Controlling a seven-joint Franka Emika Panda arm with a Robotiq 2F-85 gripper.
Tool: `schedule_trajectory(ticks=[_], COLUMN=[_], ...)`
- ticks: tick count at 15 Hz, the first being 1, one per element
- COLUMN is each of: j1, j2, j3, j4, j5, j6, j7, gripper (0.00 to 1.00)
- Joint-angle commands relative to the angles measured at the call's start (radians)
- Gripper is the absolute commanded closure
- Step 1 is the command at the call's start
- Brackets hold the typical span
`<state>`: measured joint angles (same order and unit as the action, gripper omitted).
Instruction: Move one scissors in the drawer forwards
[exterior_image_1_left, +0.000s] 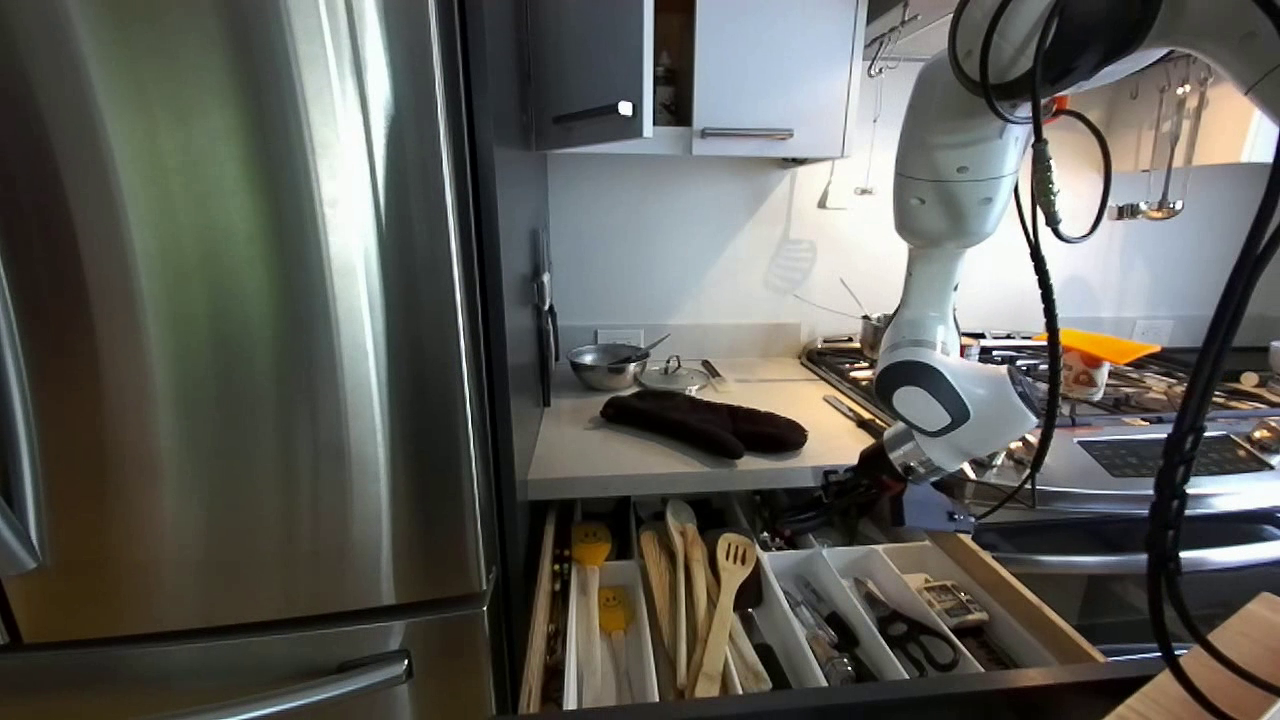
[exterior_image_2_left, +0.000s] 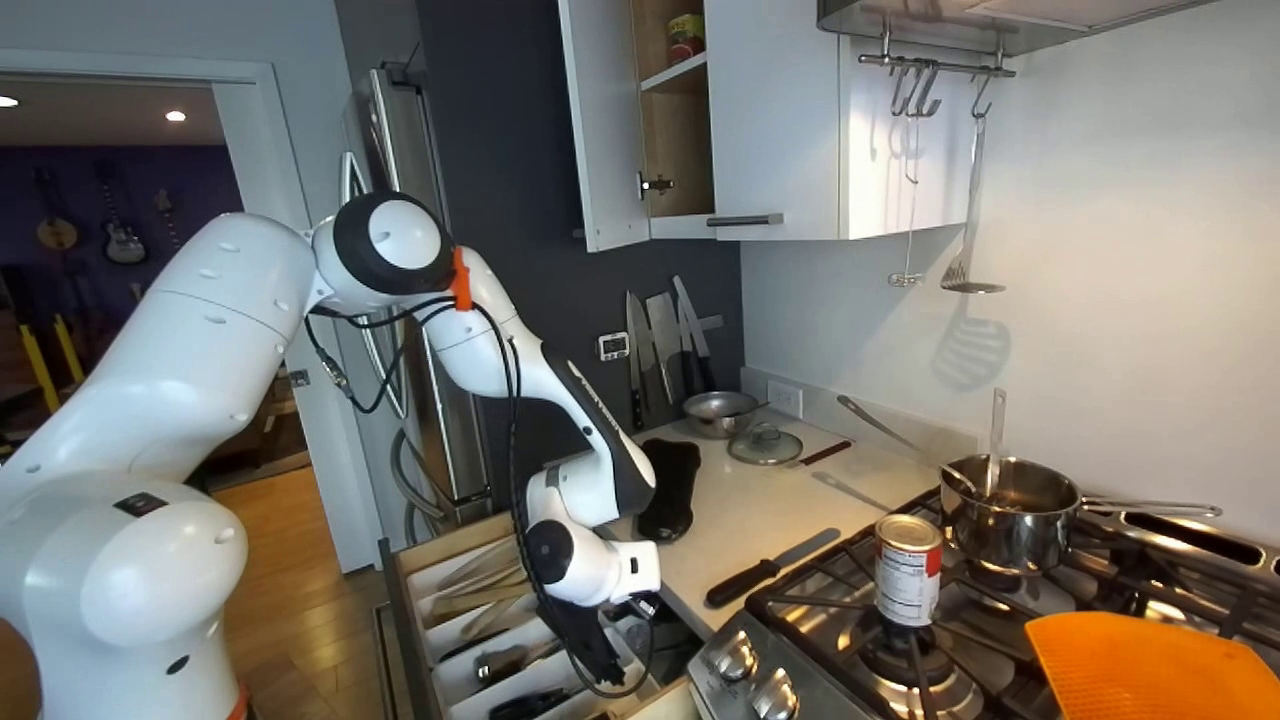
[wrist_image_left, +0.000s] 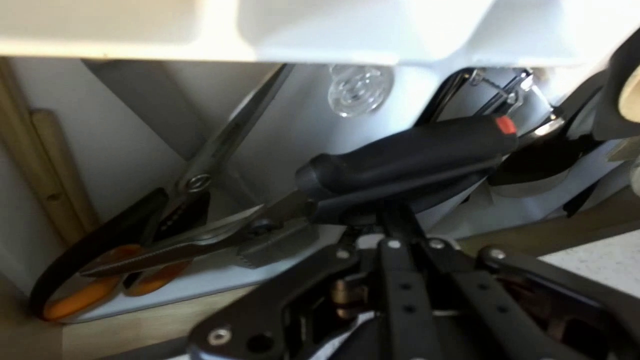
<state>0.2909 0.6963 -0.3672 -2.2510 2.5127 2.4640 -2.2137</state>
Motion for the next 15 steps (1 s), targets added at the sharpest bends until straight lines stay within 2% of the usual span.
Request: schedule_trajectory(ticks=[1,7,15], j1=[-0.069,-0.112,-0.125], j2=[-0.019,-0.019,-0.011], j3=[0.042,0.075,0.094], j4=[-0.017,-0.021,-0.010], j5=[-0.002,-0.004,-0.002], j6=[-0.048,-0.096,-0.104], j7=[-0.041,-0.057,-0.077], gripper=[1.00,1.00,1.00])
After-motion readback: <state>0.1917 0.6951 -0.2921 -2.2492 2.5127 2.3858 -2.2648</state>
